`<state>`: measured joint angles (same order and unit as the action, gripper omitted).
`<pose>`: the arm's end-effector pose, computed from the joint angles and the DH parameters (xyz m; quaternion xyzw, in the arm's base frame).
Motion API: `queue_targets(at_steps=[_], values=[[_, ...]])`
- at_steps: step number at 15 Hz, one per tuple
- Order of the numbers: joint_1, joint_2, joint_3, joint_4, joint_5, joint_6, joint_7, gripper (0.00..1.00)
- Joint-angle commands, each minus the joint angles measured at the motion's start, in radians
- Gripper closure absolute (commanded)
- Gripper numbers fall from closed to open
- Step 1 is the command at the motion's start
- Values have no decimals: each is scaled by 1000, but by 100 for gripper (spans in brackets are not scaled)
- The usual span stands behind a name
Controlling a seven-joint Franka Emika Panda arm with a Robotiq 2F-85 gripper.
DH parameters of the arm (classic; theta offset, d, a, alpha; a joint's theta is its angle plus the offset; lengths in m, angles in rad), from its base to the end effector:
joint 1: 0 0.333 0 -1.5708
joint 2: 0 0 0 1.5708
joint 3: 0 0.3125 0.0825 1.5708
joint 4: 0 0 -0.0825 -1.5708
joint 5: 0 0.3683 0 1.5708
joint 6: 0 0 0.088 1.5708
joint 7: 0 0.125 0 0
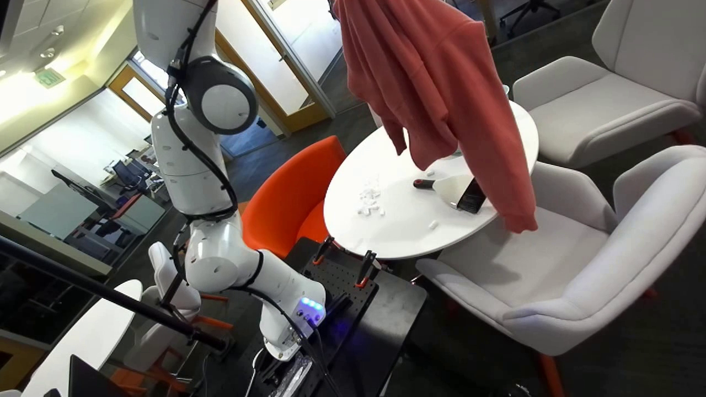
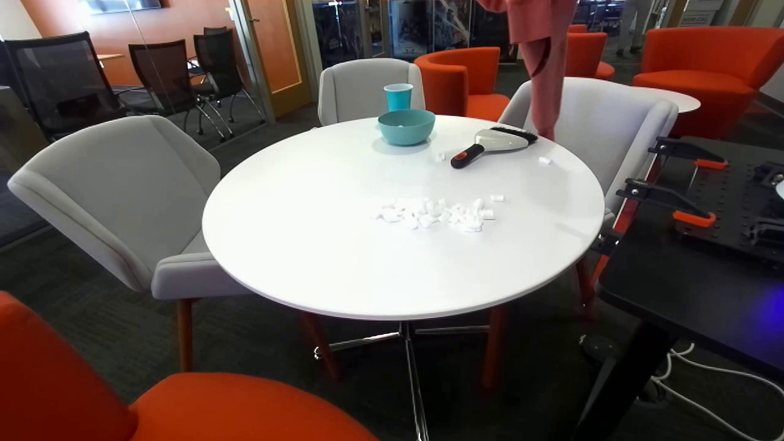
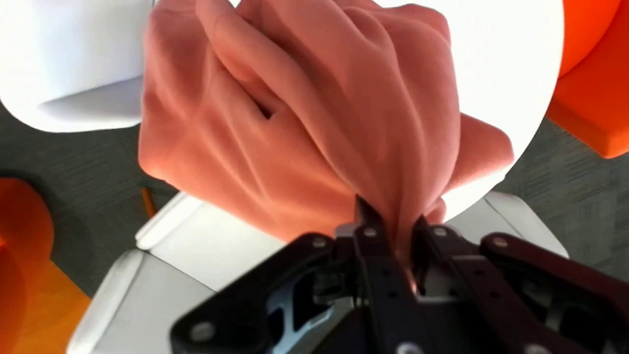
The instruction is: Move the orange sweater from the gray armchair to the table
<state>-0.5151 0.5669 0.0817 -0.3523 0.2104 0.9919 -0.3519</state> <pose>0.5245 -0.2347 0.7276 -0.9934 -0.0131 -0.0770 0.0842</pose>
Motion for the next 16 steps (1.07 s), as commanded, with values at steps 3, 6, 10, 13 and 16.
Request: queue_targets(at_steps=[3, 6, 10, 13, 16], values=[[124, -41, 52, 0, 76, -2, -15, 97], [205, -60, 80, 0, 93, -23, -13, 97], [312, -90, 113, 0, 109, -39, -9, 97], [368, -104, 133, 0, 120, -50, -17, 97], [393, -90, 120, 0, 101, -44, -2, 86]])
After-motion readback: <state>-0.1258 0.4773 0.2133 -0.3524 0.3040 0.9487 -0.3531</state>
